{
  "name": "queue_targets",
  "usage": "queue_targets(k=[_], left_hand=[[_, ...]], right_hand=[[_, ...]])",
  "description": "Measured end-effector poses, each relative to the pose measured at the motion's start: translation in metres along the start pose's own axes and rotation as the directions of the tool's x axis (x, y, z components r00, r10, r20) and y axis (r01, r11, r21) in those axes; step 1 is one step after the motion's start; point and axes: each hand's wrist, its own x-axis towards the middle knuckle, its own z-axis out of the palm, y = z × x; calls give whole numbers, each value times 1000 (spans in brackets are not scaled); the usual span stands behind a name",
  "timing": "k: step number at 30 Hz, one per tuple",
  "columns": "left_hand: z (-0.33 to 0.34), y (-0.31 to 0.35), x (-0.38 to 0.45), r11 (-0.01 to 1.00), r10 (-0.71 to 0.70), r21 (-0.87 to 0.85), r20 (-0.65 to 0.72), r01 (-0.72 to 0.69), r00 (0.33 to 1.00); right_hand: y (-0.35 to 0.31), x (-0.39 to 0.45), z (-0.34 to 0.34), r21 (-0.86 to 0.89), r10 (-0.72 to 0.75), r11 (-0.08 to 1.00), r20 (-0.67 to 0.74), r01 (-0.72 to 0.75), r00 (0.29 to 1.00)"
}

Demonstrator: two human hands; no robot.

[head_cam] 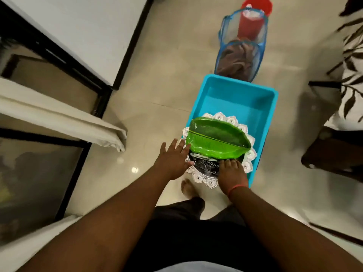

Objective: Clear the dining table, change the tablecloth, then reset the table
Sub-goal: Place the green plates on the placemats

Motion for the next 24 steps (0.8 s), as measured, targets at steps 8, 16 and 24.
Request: queue_targets(k=[8,16,24], left_hand=[[1,0,32,970,210,101,93,-219,973],[4,-3,44,971,219,64,121,-228,968],[9,-1,46,984,174,10,74,-176,982]], right_hand=[[-13,3,8,-65,101,992,-107,-109,989],[-5,7,19,1,91,996,-225,-93,970],[3,15,-11,764,616,560,-124,-322,778]])
